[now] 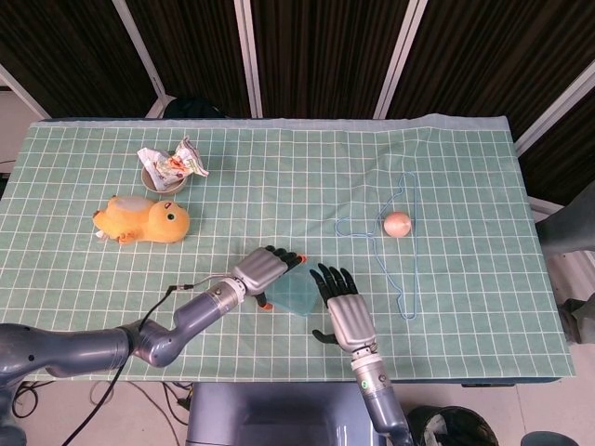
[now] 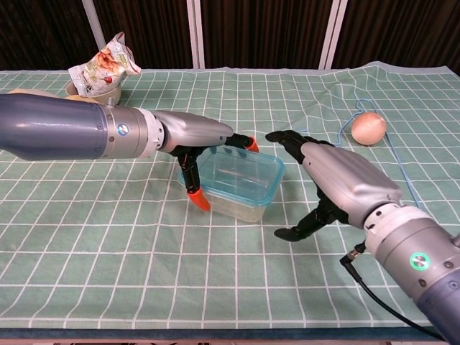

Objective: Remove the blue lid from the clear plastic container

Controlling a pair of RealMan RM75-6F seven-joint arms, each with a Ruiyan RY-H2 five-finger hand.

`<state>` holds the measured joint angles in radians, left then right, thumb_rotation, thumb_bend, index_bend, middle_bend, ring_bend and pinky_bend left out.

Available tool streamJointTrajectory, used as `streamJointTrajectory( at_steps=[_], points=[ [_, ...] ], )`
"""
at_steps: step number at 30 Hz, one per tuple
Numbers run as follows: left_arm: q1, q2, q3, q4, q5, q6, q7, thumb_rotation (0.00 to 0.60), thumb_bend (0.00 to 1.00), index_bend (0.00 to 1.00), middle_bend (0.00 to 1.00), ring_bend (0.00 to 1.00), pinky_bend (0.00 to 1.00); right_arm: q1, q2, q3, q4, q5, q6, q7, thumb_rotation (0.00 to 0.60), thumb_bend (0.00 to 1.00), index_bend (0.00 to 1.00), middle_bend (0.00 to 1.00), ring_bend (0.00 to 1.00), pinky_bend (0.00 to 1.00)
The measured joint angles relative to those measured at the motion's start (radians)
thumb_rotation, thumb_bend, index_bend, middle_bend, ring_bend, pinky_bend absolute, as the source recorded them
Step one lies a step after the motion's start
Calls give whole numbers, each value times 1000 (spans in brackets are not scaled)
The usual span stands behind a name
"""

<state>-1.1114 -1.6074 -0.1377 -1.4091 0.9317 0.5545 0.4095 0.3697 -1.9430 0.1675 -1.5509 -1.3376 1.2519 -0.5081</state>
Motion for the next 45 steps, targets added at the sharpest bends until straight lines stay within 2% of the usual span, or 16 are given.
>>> streamJointTrajectory(
  at_steps=[20,45],
  points=[
    [-26,-23,33,-3,-45,32,-9,600,190,118,143,145,344,24,-86,37,78,6,37,69,600,187,0,0,0,0],
    [-57,-24,62,-3,-66,47,-12,600,190,118,143,144,350,22,-92,53,77,33,62,126,600,188,0,0,0,0]
  ],
)
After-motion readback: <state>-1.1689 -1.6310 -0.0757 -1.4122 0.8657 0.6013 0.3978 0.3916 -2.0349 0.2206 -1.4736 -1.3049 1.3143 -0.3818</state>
